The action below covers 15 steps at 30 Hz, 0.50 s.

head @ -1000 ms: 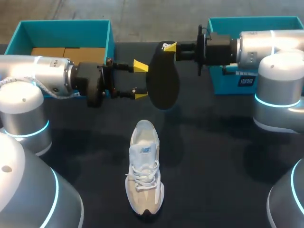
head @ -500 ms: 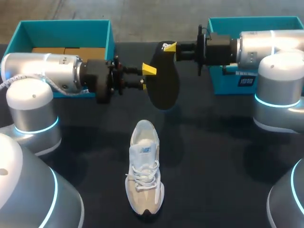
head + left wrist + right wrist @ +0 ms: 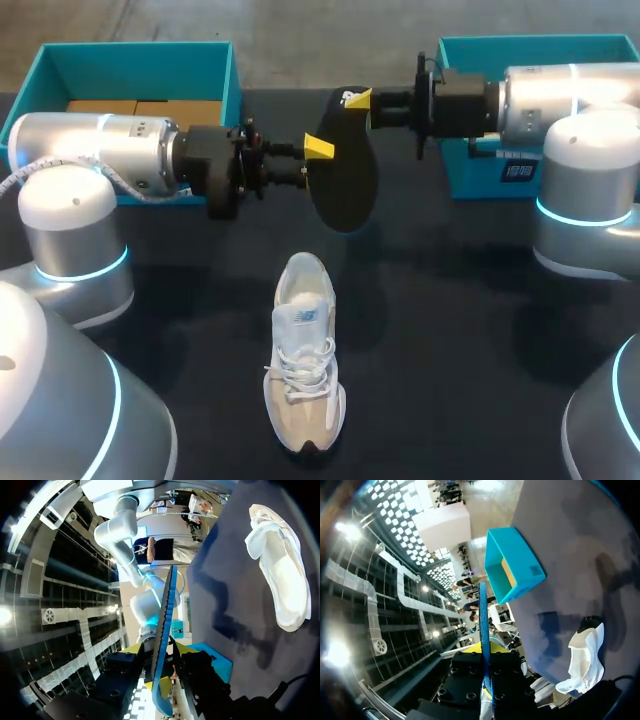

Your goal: Take the shoe out of the shoebox, open the shoe tongue, remove and reinsert the insole, then place the shoe into the shoebox

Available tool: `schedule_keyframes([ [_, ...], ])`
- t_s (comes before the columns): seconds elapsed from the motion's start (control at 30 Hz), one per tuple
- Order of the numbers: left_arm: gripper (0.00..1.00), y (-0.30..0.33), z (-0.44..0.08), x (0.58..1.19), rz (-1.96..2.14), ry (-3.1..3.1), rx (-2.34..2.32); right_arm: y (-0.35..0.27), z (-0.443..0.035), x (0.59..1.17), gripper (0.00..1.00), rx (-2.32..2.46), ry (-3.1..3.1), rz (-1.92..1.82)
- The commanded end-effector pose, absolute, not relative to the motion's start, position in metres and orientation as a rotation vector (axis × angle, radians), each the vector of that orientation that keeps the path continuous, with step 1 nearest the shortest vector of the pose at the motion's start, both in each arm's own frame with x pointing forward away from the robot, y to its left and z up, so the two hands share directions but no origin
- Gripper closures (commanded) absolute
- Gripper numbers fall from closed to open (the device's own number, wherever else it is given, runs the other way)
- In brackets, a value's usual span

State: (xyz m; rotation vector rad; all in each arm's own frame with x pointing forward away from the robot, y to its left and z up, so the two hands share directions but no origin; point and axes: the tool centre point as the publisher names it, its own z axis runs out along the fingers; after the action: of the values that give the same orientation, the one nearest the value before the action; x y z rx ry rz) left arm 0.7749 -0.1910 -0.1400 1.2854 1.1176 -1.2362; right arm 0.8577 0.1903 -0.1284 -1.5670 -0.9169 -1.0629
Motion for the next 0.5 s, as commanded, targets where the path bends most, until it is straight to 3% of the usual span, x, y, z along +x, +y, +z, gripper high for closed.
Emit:
schedule_keyframes([
  [0.03, 0.67, -0.1939, -0.1406, 0.7767, -1.236, 1.114, 1.289, 0.1919, -0.1279, 0.8583, 1.00, -1.572, -0.920, -1.059],
  [0.5, 0.84, -0.1958, -0.1439, 0.7778, -1.234, 1.111, 1.294, 0.1919, -0.1279, 0.8583, 1.00, -1.572, -0.920, -1.059],
])
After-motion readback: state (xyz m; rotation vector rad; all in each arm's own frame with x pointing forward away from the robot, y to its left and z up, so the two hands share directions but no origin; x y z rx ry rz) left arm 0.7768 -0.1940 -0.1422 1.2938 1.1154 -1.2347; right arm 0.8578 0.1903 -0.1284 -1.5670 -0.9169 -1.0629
